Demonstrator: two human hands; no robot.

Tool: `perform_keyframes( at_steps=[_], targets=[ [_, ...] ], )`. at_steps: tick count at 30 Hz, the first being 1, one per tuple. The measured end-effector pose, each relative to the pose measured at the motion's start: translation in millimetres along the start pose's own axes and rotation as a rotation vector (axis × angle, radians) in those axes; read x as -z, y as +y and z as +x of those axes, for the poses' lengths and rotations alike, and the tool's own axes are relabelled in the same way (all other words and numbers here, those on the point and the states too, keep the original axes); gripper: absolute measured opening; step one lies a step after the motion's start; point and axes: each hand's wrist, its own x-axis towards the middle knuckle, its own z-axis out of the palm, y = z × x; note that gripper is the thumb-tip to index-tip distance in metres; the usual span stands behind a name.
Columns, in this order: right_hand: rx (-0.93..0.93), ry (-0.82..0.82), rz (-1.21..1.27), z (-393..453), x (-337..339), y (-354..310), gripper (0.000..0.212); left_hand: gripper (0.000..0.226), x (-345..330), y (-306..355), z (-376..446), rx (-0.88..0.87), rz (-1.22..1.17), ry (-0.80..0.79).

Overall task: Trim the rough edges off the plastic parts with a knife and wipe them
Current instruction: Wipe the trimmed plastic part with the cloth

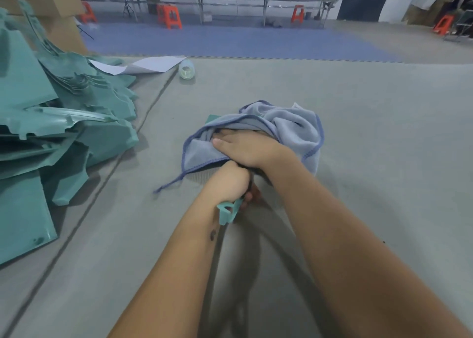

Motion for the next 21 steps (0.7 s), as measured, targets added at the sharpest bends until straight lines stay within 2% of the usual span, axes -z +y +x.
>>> perform_keyframes(
  at_steps=[3, 6, 9, 12, 14, 18, 21],
  targets=[
    [-0.007, 0.094, -0.134, 7, -2, 7, 0.050, 0.030, -5, 3, -5, -0.065, -0.033, 0.033],
    [-0.109, 0.062, -0.200, 15, -1, 12, 0.060, 0.028, -5, 1, -1, -0.042, -0.065, 0.012],
    [-0.183, 0.109, -0.236, 23, 1, 9, 0.067, 0.025, -2, -2, 0, -0.041, -0.098, -0.017],
    [-0.248, 0.255, -0.322, 26, 8, 10, 0.059, 0.022, -1, -2, -5, -0.032, -0.139, -0.069],
    [-0.289, 0.277, -0.410, 22, 16, 17, 0.052, 0.019, 1, -2, -7, -0.019, -0.138, -0.109],
    [-0.350, 0.413, -0.231, 2, 28, 40, 0.048, 0.022, 9, -1, -7, -0.012, -0.149, -0.196],
    [-0.365, 0.527, -0.045, -6, 31, 51, 0.052, 0.025, 6, -3, -8, -0.107, -0.113, -0.235]
  ],
)
